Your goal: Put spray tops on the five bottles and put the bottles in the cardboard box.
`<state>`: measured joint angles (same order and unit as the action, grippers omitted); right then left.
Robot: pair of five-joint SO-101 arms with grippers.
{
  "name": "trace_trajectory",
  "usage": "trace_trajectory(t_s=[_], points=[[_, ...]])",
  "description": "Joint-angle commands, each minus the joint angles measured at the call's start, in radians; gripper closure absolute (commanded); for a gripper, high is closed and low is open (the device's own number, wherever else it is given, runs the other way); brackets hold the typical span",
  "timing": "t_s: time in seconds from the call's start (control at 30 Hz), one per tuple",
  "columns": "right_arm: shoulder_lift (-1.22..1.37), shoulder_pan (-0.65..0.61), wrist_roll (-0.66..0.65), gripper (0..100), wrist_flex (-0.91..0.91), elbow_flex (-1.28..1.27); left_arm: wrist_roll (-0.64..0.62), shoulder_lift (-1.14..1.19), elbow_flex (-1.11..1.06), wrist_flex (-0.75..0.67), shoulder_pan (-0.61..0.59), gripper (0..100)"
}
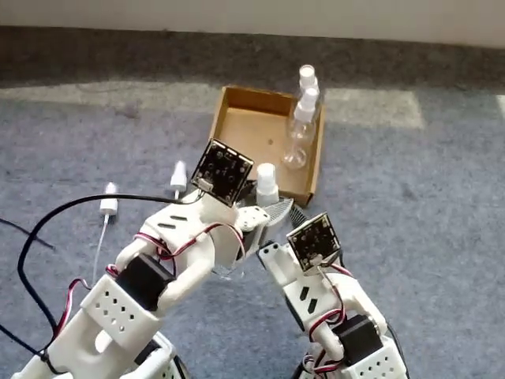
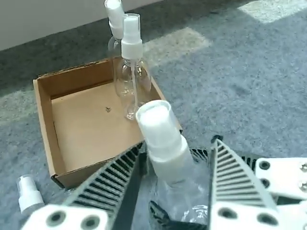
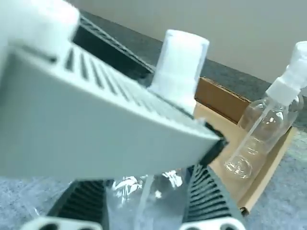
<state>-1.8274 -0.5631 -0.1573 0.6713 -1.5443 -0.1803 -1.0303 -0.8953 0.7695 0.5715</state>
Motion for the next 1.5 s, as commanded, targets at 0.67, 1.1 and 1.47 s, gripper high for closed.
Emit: trace_trajectory(t_s=[0.67, 1.1, 1.47], points=[[-0.012, 0.012, 0.005, 99.4, -0.002, 0.012, 0.150, -0.143, 0.194, -0.002, -0.171, 79], [-0.013, 0.013, 0.003, 99.5, -0.002, 0.012, 0.166, 0.236, 0.444, 0.025, -0.179, 79], [-0.013, 0.016, 0.003, 99.5, -0.002, 0.013, 0.241, 0.171, 0.297, 0.144, -0.128, 79]])
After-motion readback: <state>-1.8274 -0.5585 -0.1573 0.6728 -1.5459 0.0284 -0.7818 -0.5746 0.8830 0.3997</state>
